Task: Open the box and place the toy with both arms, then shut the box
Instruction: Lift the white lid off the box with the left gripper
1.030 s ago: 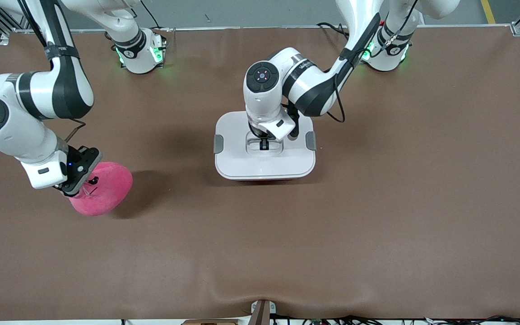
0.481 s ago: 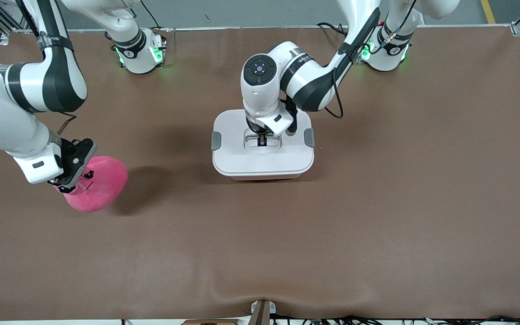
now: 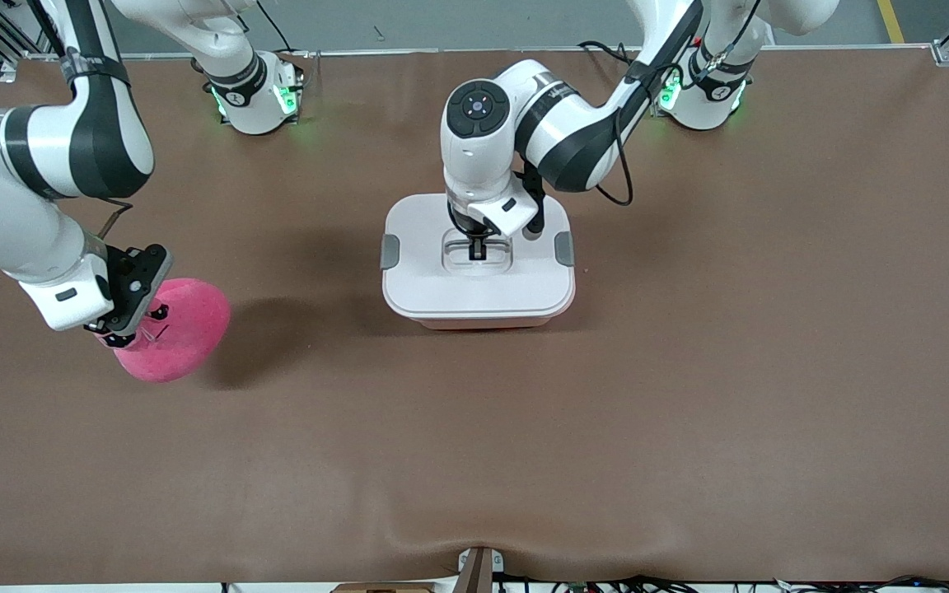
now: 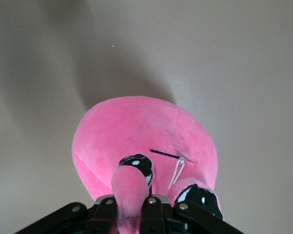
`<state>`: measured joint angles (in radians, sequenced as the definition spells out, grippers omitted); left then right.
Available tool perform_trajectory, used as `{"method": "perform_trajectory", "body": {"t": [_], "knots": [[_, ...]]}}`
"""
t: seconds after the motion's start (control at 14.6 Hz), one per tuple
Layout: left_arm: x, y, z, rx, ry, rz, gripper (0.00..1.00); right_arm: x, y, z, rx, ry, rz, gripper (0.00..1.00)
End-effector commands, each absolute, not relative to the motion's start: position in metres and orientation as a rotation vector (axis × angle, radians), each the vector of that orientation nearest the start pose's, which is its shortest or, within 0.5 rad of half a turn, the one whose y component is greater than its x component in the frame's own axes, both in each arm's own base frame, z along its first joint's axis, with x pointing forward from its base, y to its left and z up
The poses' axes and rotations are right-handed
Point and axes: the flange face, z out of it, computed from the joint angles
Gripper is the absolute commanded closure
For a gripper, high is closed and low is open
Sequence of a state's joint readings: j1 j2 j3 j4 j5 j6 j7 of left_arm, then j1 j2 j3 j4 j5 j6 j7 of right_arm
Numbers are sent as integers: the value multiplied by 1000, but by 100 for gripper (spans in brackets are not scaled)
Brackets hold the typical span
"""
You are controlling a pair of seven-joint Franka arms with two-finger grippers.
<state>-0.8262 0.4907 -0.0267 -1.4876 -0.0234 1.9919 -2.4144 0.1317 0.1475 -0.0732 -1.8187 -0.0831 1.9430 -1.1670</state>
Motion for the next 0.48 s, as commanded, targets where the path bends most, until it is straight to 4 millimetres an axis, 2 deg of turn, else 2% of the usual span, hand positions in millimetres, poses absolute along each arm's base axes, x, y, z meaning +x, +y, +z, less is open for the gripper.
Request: {"method": "perform_trajectory", "body": {"t": [0.0, 0.27, 0.41], "knots": [[465, -509, 408, 2239, 2191, -27, 100, 593, 35, 463, -2580, -1919, 118, 100], [490, -482, 420, 2214, 2196, -19, 100, 591, 43, 463, -2561, -1934, 134, 100], [504, -462, 424, 2245, 2184, -16, 100, 591, 62, 468, -2529, -1986, 118, 100]]}}
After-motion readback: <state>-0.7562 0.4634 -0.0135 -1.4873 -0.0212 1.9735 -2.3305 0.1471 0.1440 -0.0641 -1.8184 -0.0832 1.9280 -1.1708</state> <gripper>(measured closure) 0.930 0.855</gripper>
